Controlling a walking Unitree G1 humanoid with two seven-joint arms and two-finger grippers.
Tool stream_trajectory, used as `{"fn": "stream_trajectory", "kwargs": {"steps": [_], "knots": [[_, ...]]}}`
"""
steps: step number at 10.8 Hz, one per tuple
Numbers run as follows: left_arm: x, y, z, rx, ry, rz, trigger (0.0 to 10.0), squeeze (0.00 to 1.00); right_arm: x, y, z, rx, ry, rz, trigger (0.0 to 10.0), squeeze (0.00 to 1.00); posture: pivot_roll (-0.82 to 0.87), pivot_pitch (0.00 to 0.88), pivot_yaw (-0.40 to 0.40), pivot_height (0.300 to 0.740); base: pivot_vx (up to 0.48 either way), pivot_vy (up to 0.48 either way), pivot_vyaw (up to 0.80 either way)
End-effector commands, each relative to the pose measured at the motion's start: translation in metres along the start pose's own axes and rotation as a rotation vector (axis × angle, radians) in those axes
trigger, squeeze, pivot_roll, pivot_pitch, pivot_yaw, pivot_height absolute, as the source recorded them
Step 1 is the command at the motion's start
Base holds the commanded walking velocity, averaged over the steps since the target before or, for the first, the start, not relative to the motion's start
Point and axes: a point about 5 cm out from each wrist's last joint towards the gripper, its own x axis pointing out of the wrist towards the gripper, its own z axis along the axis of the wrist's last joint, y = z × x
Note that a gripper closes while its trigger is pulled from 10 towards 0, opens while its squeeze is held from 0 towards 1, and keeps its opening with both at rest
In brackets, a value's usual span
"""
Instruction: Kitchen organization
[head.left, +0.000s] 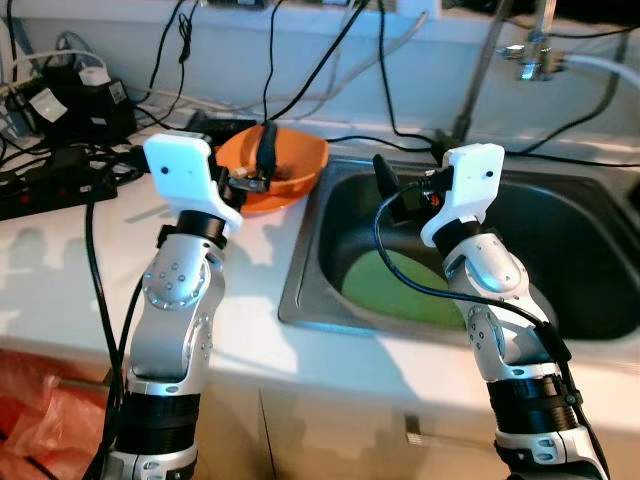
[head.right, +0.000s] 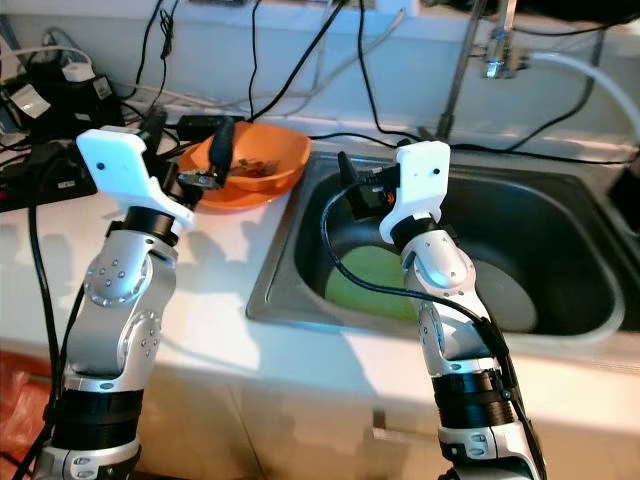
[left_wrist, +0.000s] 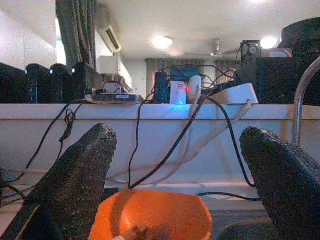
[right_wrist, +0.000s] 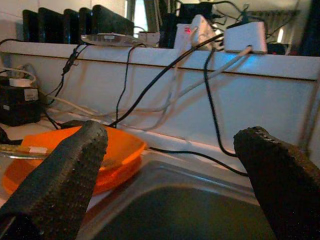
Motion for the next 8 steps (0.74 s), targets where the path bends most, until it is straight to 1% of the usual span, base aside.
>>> {"fn": "stream_trajectory", "kwargs": {"steps": [1,2,3,4,6,8], "knots": [[0.0,0.003,-0.003,0.018,0.025,0.039,10.0,0.0,0.001,-0.001,0.001,-0.007,0.01,0.007,10.0,0.0,0.11,0.004,0.011,0.74,0.0,0.0,0.0],[-0.001,0.008,-0.006,0.039,0.041,0.078,10.0,0.0,0.001,0.0,0.0,-0.005,0.011,0.01,10.0,0.0,0.11,0.002,0.012,0.74,0.0,0.0,0.0],[-0.007,0.02,-0.015,0.051,0.086,0.146,10.0,0.0,0.001,0.0,0.0,-0.001,0.013,0.013,10.0,0.0,0.11,0.0,0.013,0.74,0.0,0.0,0.0],[-0.01,0.026,-0.021,0.05,0.114,0.18,10.0,0.0,0.001,0.0,-0.001,0.0,0.014,0.015,10.0,0.0,0.12,0.0,0.014,0.74,0.0,0.0,0.0],[-0.012,0.031,-0.025,0.041,0.141,0.204,10.0,0.0,0.0,0.0,-0.001,0.001,0.017,0.016,10.0,0.0,0.11,0.001,0.014,0.74,0.0,0.0,0.0],[-0.011,0.032,-0.023,0.038,0.139,0.202,10.0,0.0,0.0,0.0,-0.002,0.005,0.019,0.014,10.0,0.0,0.12,0.004,0.014,0.74,0.0,0.0,0.0]]}}
